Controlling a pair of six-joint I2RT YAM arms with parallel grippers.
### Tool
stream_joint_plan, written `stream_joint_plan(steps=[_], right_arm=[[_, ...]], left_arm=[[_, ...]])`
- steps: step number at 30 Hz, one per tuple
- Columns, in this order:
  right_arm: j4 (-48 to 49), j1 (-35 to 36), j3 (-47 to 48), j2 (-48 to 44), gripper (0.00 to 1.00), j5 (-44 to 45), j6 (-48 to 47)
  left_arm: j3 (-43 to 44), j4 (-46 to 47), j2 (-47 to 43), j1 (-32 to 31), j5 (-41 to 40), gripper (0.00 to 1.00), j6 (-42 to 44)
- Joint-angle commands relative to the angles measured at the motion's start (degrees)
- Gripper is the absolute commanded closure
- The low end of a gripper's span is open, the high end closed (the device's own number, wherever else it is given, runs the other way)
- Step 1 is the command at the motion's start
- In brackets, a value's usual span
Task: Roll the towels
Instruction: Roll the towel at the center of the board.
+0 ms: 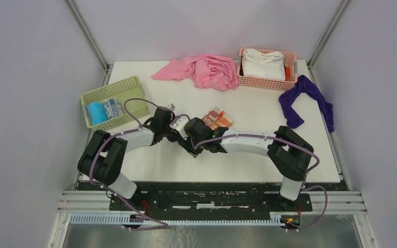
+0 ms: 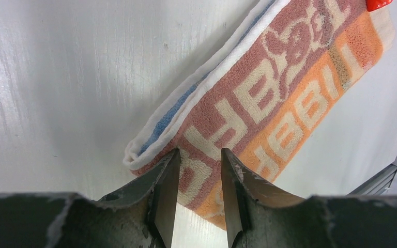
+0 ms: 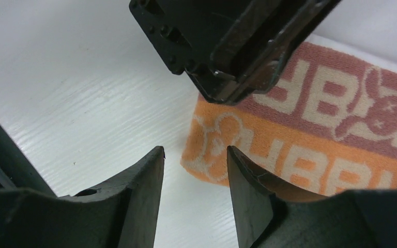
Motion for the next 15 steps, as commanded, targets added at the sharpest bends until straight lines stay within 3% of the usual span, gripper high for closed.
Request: stream_joint_plan(steps=[1, 11, 15], right_arm=[[3.03, 1.11, -0.37, 4.27, 0.44, 2.98, 2.1], [-3.97, 3.01, -2.87, 7.74, 0.49, 13.94, 3.58], [-3.77, 3.02, -4.4, 7.18, 0.67, 12.58, 3.2]], left_arm=[[-2.07, -1.53, 1.28, 0.07, -0.82, 0.57, -2.41], [-6.35, 2.59, -1.23, 0.05, -1.55, 0.57, -10.18], [-7.35, 2.23, -4.84, 0.52, -3.44, 0.51, -12.78]])
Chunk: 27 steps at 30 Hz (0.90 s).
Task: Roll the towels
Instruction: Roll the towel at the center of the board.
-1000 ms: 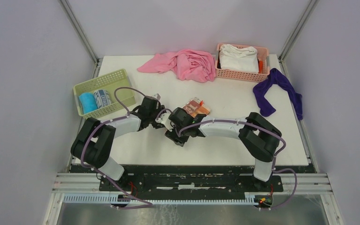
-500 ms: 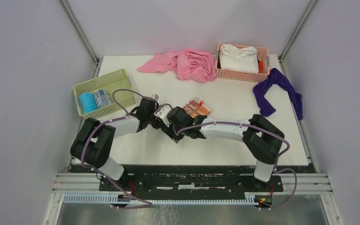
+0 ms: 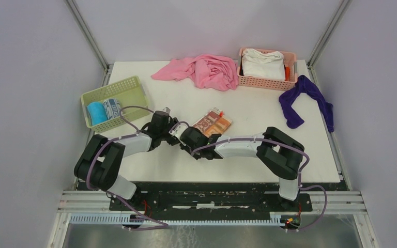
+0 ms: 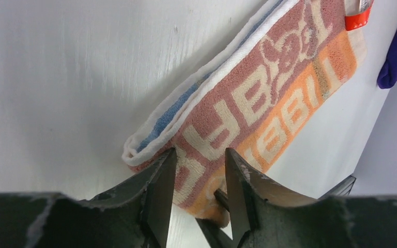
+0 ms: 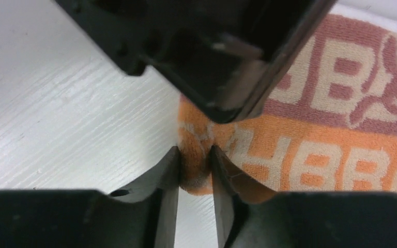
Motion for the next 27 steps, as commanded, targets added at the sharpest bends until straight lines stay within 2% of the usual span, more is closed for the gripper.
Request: stream_joint_plan(steps=[1, 6, 10, 14, 21, 27], right_arm=[[-5.34, -0.39, -3.58, 0.88, 0.73, 1.82, 0.03], [-1.31, -1.05, -6.17, -2.05, 0.98, -4.55, -0.12], [3.89, -2.17, -9.28, -4.43, 1.0, -8.94, 0.3], [6.59, -2.53, -10.06, -4.8, 1.0, -10.05, 0.13], [8.25, -2.47, -9.75, -4.7, 0.99, -9.41, -0.12], [8.89, -2.47, -10.04, -5.0, 0.99, -9.7, -0.04]], left_arm=[[-2.6, -4.04, -3.87, 0.63, -4.04, 0.48, -5.27], [-4.25, -8.42, -13.42, 1.96, -8.68, 0.37, -9.56], [-5.58, -13.34, -19.72, 2.0, -11.58, 0.32, -13.38], [-8.07, -13.64, -20.75, 1.85, -8.87, 0.3, -18.31], [-7.84, -9.02, -15.03, -1.65, -6.16, 0.32, -25.35], [-5.84, -8.78, -7.79, -3.97, -6.01, 0.4, -27.84]])
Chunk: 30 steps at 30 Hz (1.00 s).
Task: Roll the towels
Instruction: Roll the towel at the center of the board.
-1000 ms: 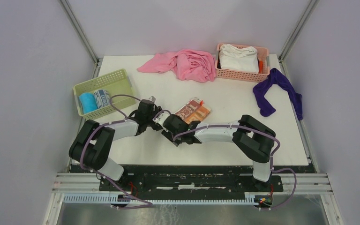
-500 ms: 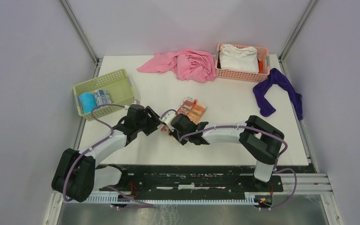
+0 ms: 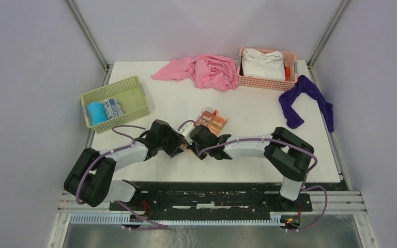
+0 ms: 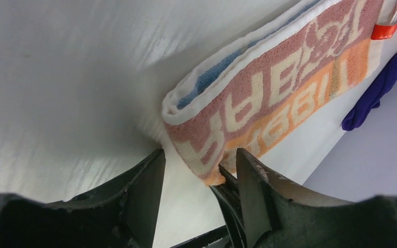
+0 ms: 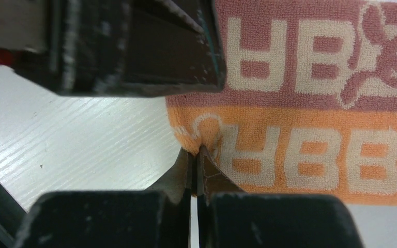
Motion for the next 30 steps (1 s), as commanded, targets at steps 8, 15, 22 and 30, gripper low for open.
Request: stream_joint_plan(steps=[8, 15, 22, 30], right_arm=[[1.03, 0.14, -3.51, -2.53, 1.0, -3.26, 0.31], [1.23, -0.1, -6.06, -4.76, 1.0, -4.38, -0.11], [1.86, -4.75, -7.01, -5.73, 1.0, -14.26, 2.52], [7.88, -15.64, -7.65, -2.7, 0.99, -38.12, 11.02]], left_arm=[[4.43, -4.9, 8.54, -2.42, -5.34, 0.64, -5.84], [5.47, -12.37, 6.56, -0.21, -11.09, 0.74, -4.28], [5.11, -13.74, 5.47, 0.35, -11.4, 0.86, -3.57], [5.17, -14.35, -2.35, 1.14, -13.31, 0.61, -1.01]])
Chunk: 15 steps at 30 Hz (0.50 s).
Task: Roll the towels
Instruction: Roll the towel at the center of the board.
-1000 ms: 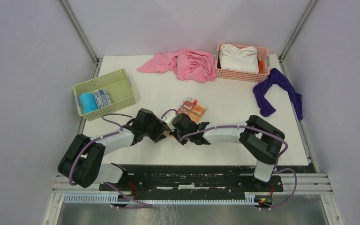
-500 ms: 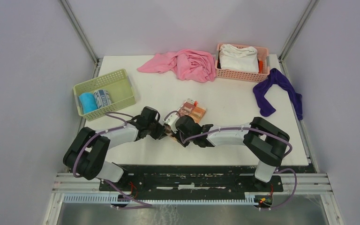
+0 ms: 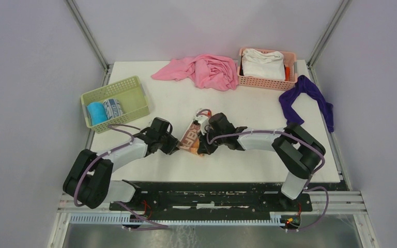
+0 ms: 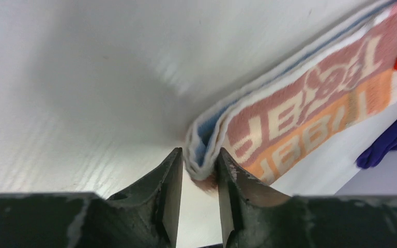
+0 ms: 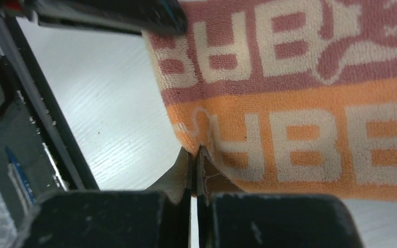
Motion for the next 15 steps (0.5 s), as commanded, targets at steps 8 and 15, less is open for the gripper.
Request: stream_joint_plan(steps=[8, 15], right_arm=[[14.19, -11.7, -0.57, 11.12, 0.99, -31.8, 20.61], [5.15, -15.43, 4.46, 17.22, 0.99, -33.63, 21.67]], left_arm=[[-3.52, 1.41, -12.75, 3.18, -6.33, 0.4, 10.18], [-8.64, 7.05, -13.29, 3.32, 2.58, 0.39, 12.5]])
